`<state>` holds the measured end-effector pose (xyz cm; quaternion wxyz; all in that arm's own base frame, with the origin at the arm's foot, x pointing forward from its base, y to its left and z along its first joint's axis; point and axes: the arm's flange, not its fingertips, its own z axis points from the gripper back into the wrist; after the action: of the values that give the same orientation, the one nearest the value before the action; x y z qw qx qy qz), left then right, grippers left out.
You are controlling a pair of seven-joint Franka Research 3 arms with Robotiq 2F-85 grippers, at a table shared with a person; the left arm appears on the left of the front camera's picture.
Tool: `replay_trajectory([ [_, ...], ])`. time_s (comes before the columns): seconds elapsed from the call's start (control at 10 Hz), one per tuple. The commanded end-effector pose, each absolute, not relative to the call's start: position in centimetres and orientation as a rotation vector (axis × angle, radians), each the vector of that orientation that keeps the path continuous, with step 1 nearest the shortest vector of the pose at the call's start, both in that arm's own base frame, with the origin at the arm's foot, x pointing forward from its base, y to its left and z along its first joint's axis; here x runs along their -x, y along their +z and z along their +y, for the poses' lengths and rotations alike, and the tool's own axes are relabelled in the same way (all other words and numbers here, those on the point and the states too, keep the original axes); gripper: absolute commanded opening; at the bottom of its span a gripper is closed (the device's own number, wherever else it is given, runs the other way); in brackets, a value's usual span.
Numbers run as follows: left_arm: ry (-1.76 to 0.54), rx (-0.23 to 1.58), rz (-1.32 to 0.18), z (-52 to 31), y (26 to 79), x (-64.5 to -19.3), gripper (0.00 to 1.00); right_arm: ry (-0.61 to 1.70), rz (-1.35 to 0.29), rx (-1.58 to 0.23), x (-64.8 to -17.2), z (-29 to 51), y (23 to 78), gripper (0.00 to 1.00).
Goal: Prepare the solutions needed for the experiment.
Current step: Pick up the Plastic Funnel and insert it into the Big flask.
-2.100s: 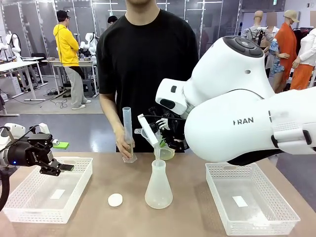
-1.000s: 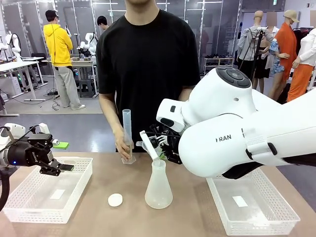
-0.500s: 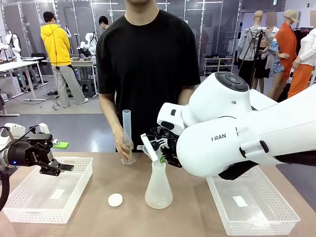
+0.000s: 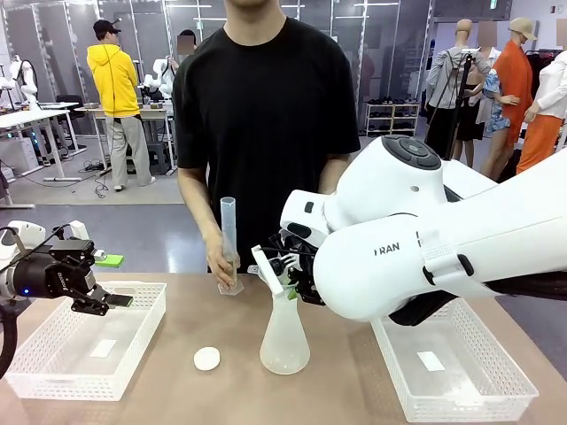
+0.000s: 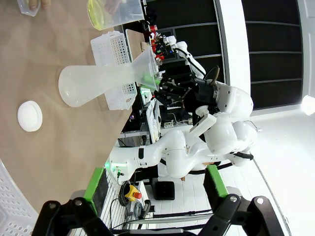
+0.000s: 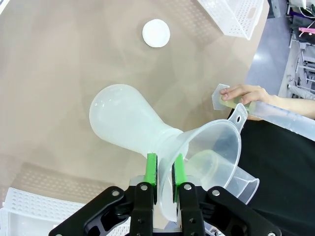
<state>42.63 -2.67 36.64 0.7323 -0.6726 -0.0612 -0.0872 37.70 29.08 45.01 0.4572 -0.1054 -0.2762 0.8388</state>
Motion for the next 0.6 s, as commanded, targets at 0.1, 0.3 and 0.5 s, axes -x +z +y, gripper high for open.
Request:
replay_trajectory([
  [0.1,-0.184,1.477,-0.131,-2.73,36.94,-42.75,1.0,2.094,-0.656,0.253,-37.64,28.64,44.56,0.47],
  [0.3,-0.184,1.477,-0.131,-2.73,36.94,-42.75,1.0,2.072,-0.672,0.257,-37.57,29.13,44.82,0.54],
  [0.5,-0.184,1.477,-0.131,-2.73,36.94,-42.75,1.0,2.072,-0.672,0.257,-37.57,29.13,44.82,0.54],
])
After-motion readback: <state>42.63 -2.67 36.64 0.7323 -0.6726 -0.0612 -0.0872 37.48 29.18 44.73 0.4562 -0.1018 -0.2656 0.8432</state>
